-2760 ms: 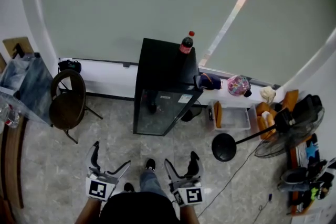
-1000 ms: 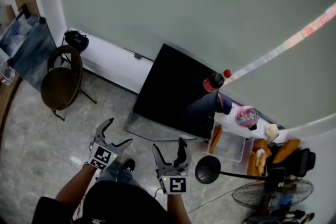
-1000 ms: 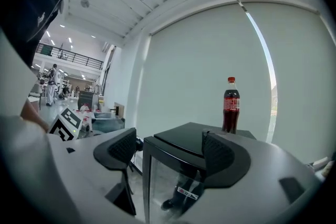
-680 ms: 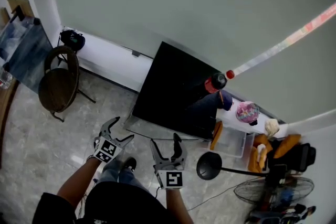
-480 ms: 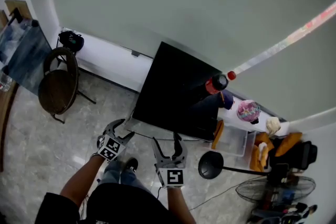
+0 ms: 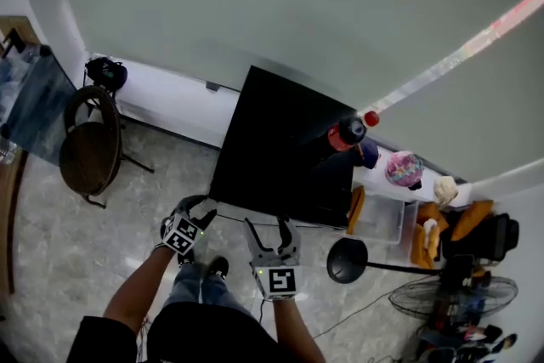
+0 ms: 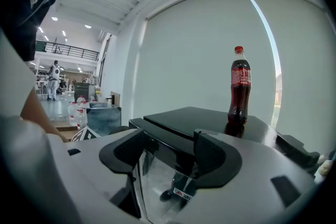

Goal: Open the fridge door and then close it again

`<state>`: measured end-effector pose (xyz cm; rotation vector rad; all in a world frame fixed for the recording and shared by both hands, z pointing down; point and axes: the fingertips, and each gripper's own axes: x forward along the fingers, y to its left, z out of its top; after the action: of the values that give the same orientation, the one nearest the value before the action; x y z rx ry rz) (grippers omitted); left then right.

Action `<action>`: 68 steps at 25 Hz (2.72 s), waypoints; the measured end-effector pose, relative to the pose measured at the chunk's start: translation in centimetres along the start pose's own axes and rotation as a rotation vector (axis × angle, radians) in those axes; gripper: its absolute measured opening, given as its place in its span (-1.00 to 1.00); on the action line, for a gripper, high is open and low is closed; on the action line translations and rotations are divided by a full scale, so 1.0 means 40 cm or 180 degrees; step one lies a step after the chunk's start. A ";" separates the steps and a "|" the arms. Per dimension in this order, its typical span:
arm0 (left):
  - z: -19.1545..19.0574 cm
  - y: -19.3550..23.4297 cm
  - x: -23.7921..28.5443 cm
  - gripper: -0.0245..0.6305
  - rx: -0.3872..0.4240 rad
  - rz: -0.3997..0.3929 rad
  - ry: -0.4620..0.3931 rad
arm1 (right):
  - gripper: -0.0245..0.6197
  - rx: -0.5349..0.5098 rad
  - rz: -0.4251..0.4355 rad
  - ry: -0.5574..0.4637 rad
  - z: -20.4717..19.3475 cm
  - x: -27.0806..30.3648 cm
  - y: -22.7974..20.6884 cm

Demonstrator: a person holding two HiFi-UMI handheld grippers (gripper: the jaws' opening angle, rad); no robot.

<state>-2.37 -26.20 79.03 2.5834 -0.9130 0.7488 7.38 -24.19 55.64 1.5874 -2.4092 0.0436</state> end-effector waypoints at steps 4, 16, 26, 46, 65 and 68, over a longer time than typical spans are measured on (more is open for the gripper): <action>0.028 0.009 -0.011 -0.49 -0.0003 0.0017 0.0007 | -0.02 -0.0011 -0.0013 0.0023 -0.013 0.007 -0.008; 0.039 0.013 -0.019 -0.58 0.0076 -0.0090 0.0099 | -0.25 -0.0453 -0.0104 0.0277 -0.036 0.028 -0.026; 0.024 0.014 -0.017 -0.63 0.0137 -0.0078 0.0175 | -0.29 -0.0433 -0.0069 0.0276 -0.038 0.029 -0.024; -0.067 -0.126 -0.121 -0.70 0.0269 -0.0122 0.0305 | -0.33 -0.0659 0.0316 0.0240 -0.059 -0.082 0.049; -0.111 -0.218 -0.158 -0.70 -0.0008 0.0115 0.0300 | -0.37 -0.0753 0.0500 0.0182 -0.078 -0.152 0.067; -0.122 -0.233 -0.165 -0.70 -0.0110 0.0250 0.0285 | -0.37 -0.0761 0.0606 0.0157 -0.084 -0.164 0.074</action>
<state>-2.49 -13.80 78.32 2.4752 -0.9954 0.8552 7.80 -16.56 57.75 1.2374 -2.4150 -0.1621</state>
